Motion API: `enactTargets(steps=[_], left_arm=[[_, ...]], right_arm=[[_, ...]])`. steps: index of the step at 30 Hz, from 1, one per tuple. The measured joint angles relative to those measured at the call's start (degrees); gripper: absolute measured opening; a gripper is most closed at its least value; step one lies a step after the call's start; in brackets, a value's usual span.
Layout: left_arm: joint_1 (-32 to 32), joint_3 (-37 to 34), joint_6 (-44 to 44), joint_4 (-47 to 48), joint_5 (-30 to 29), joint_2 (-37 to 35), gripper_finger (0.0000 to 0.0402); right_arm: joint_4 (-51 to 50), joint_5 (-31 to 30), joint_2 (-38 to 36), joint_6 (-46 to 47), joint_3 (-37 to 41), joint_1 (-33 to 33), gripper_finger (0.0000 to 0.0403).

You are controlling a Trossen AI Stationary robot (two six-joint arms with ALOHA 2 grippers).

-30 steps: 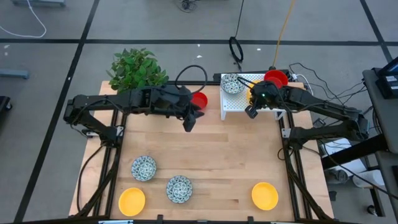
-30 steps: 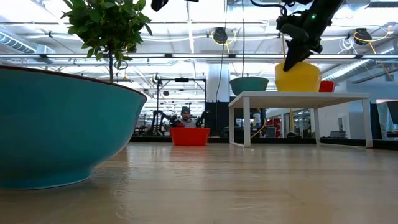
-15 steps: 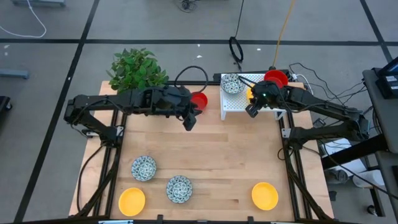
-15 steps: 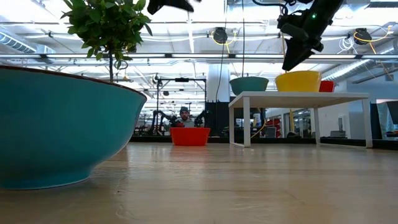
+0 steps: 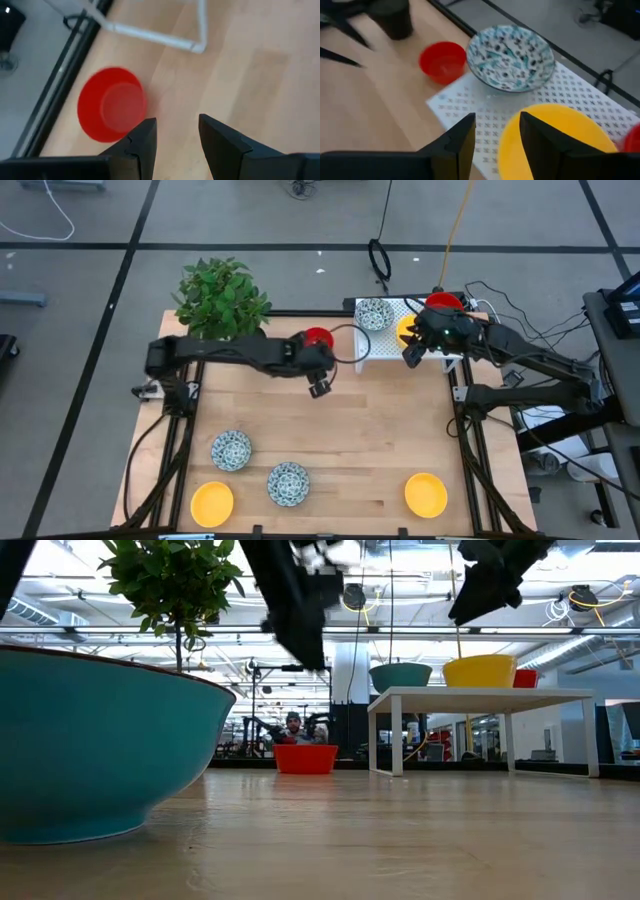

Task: Pick & Place Mini bowls
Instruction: Stack the red bowl on the red bowl on the shelf

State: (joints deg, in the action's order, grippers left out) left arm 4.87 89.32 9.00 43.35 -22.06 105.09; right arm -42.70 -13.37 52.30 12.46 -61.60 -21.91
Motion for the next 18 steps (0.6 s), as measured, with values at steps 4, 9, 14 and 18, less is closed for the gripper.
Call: enactTargets(steps=[4, 9, 14, 18], left_arm=[[2.8, 0.0, 1.3, -0.3, 1.4, 5.7, 0.0147], [6.6, 0.0, 7.5, -0.8, 2.5, 11.1, 0.0147], [9.3, 0.0, 10.1, -3.9, 2.5, 12.9, 0.0147], [10.5, 0.0, 6.5, -6.4, 3.3, 13.5, 0.0147]], right_arm=[[-0.1, 0.2, -1.1, 0.3, 0.0, 0.1, 0.014], [-0.1, 0.2, -1.5, 0.3, 0.0, 0.1, 0.014], [0.0, 0.2, -1.5, 0.1, 0.0, 0.1, 0.0139], [0.0, 0.2, -1.5, -0.1, 0.0, 0.1, 0.0139]])
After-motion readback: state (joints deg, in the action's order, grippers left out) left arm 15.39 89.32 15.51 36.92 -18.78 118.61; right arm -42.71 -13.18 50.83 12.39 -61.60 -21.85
